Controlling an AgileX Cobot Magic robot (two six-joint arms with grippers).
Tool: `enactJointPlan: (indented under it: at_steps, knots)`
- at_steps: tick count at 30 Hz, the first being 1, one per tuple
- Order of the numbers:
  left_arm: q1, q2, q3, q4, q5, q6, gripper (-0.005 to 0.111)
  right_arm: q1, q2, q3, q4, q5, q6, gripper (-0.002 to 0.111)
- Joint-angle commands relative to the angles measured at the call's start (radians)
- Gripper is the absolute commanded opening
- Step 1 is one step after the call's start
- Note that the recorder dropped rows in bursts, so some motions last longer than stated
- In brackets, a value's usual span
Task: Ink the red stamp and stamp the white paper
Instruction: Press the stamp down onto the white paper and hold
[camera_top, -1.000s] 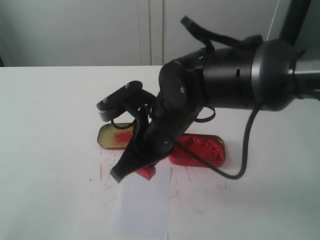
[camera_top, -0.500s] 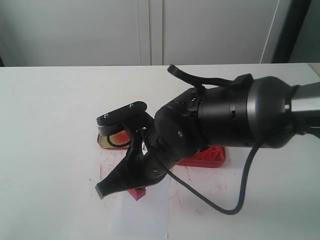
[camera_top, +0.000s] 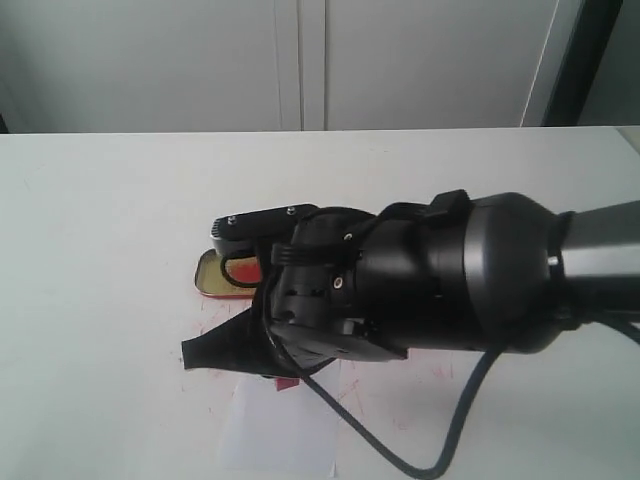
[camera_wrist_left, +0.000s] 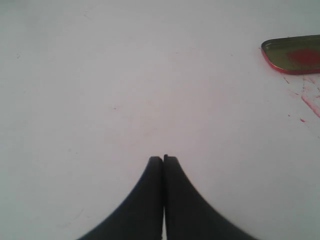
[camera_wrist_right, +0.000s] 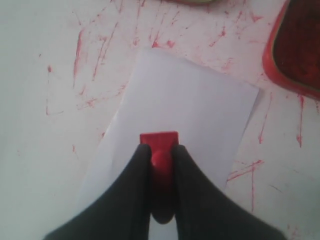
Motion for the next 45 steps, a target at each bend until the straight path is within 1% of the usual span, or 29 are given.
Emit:
enactJointPlan:
  at_steps: [1,8,15,26,37,42,45]
  knots:
    - [0.002,-0.004,0.004,0.0,-0.002,-0.002,0.0,0.014,-0.009,0.018,-0.084,0.002,0.118,0.0]
    - [0.002,-0.004,0.004,0.0,-0.002,-0.002,0.0,0.014,0.057,0.038,-0.087,-0.007,0.168,0.0]
    - [0.002,-0.004,0.004,0.0,-0.002,-0.002,0.0,0.014,0.085,0.038,-0.087,-0.068,0.197,0.0]
    - [0.002,-0.004,0.004,0.0,-0.002,-0.002,0.0,0.014,0.101,0.038,-0.152,-0.067,0.234,0.0]
    - [0.002,-0.004,0.004,0.0,-0.002,-0.002,0.0,0.014,0.146,0.038,-0.159,-0.074,0.234,0.0]
    - [0.002,-0.004,0.004,0.0,-0.002,-0.002,0.0,0.014,0.213,0.038,-0.115,-0.074,0.229,0.0]
    - [0.002,-0.004,0.004,0.0,-0.002,-0.002,0.0,0.014,0.238,0.038,-0.075,-0.081,0.191,0.0]
